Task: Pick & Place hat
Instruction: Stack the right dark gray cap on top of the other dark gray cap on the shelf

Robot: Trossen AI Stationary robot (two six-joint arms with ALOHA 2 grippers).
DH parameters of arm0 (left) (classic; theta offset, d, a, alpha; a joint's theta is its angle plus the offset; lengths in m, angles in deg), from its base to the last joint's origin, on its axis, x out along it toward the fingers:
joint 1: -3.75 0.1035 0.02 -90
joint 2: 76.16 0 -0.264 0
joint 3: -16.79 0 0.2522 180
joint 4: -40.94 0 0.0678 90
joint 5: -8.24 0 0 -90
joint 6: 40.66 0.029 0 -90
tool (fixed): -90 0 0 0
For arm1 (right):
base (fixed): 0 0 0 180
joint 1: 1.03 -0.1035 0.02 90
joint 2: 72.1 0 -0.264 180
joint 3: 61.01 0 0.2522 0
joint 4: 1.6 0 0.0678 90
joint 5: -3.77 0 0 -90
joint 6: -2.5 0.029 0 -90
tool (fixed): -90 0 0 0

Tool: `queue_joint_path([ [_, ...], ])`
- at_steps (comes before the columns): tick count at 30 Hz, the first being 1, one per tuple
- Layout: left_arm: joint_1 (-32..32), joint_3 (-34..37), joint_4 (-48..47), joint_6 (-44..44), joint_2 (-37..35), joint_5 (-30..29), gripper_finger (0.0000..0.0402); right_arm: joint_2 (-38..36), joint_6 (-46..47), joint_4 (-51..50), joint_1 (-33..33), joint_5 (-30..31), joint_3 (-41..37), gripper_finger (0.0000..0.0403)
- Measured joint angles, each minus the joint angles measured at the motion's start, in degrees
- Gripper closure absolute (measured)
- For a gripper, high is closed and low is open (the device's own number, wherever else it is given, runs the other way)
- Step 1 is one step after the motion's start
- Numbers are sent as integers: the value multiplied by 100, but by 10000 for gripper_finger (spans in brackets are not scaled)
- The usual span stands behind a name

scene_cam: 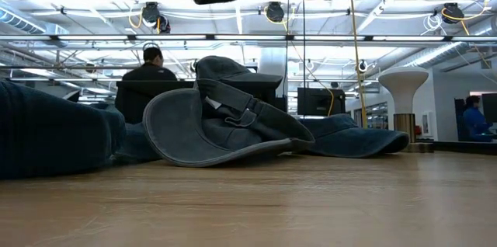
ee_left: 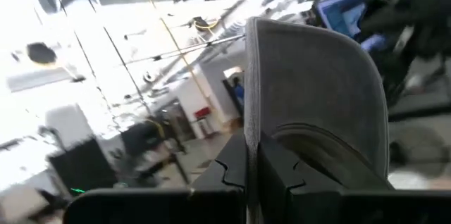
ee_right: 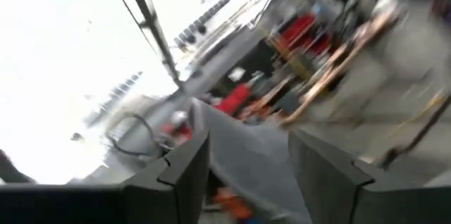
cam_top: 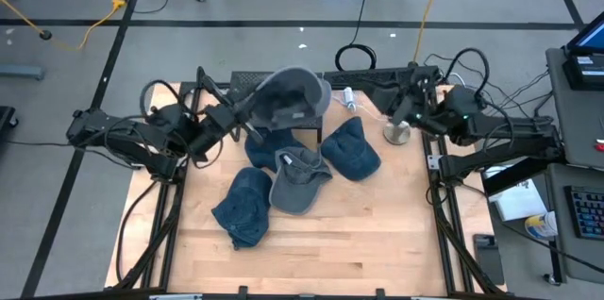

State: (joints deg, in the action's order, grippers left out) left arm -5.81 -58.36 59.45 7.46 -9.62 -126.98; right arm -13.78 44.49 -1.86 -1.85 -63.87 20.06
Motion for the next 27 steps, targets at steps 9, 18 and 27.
queue_joint_path([
  [9, -113, 0, -36, 2114, 11, -149, 393, 291, 3924, -11, -1, -1066, 0, 210],
  [18, -109, 0, -26, 4310, 89, -133, 393, 634, 5834, -11, -2, -1367, 0, 207],
  [27, -114, 0, -52, 5975, 391, 3, 393, 764, 7106, -6, 151, -1341, -2, 217],
])
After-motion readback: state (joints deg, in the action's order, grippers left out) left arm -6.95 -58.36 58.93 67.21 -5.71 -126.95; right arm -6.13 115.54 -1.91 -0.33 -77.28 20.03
